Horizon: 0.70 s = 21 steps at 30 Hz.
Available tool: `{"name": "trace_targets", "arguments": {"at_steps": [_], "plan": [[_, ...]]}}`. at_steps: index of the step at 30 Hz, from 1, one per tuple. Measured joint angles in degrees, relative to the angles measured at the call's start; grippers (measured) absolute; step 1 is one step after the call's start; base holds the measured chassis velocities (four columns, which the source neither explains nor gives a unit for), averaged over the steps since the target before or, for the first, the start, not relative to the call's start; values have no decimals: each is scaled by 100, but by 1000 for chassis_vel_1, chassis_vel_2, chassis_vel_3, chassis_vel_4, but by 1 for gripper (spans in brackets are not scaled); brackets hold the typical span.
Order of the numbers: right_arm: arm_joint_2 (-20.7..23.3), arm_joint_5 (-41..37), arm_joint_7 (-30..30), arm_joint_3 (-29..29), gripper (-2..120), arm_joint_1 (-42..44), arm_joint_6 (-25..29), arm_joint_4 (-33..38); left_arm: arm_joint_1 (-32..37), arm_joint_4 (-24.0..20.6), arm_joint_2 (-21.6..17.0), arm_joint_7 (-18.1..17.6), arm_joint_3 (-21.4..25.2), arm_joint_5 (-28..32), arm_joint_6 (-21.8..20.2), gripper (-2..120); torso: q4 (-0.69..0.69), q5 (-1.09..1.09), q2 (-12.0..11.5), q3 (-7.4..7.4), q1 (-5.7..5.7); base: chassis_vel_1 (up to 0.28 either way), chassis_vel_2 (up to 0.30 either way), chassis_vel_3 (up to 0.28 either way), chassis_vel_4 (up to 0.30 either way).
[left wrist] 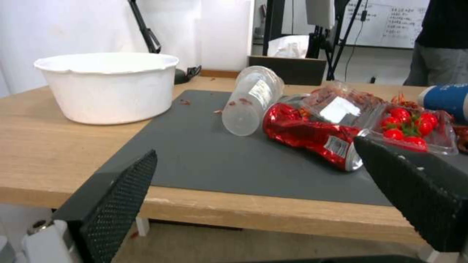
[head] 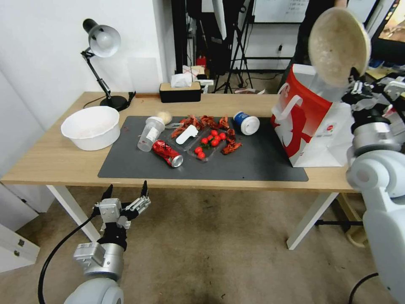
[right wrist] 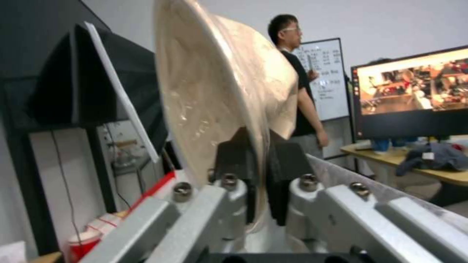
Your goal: Pick up the trash from the table and place it into the takeout bag.
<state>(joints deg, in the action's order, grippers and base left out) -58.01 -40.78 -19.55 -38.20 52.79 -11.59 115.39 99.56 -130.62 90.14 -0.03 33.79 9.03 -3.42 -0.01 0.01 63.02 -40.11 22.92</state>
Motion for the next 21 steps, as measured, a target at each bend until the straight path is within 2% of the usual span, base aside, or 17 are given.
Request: {"name": "trace_targets", "arguments": {"at_steps": [3, 5, 7, 9, 11, 12, 13, 16, 17, 21], "plan": [[50, 9, -80, -37, 22, -11, -161, -54, 9, -10, 4, 6, 6, 2, 1, 100, 0, 0, 0, 0, 0, 0, 0, 0, 0], [68, 23, -106, -50, 26, -12, -219, -70, 11, -20, 10, 14, 7, 1, 0, 100, 0, -1, 0, 0, 0, 0, 0, 0, 0], [94, 37, -122, -67, 37, -21, -290, -129, 12, -56, 23, 20, 10, 2, -15, 100, 1, -1, 0, 0, 0, 0, 0, 0, 0], [99, 39, -119, -68, 39, -21, -296, -138, 12, -64, 23, 19, 14, 2, -17, 100, 1, -1, 0, 0, 0, 0, 0, 0, 0], [109, 48, -114, -71, 48, -19, -307, -156, 13, -76, 23, 19, 20, 2, -20, 100, 1, -1, 0, 0, 0, 0, 0, 0, 0], [116, 54, -109, -72, 56, -16, -315, -167, 15, -85, 22, 20, 26, 2, -21, 100, 1, -1, 0, 0, 0, 0, 0, 0, 0], [116, 54, -109, -72, 56, -16, -315, -167, 15, -85, 22, 20, 26, 2, -21, 100, 1, -1, 0, 0, 0, 0, 0, 0, 0], [121, 60, -95, -72, 71, -4, -331, -183, 20, -89, 20, 19, 40, 3, -23, 100, 0, -1, 0, 0, 0, 0, 0, 0, 0], [121, 60, -95, -72, 71, -4, -331, -183, 20, -89, 20, 19, 40, 3, -23, 100, 0, -1, 0, 0, 0, 0, 0, 0, 0], [112, -32, -31, -39, 89, -3, -339, -140, 22, -91, 37, 18, 41, 4, -23, 100, 1, -1, 0, 1, 0, 0, 0, 0, 0]]}}
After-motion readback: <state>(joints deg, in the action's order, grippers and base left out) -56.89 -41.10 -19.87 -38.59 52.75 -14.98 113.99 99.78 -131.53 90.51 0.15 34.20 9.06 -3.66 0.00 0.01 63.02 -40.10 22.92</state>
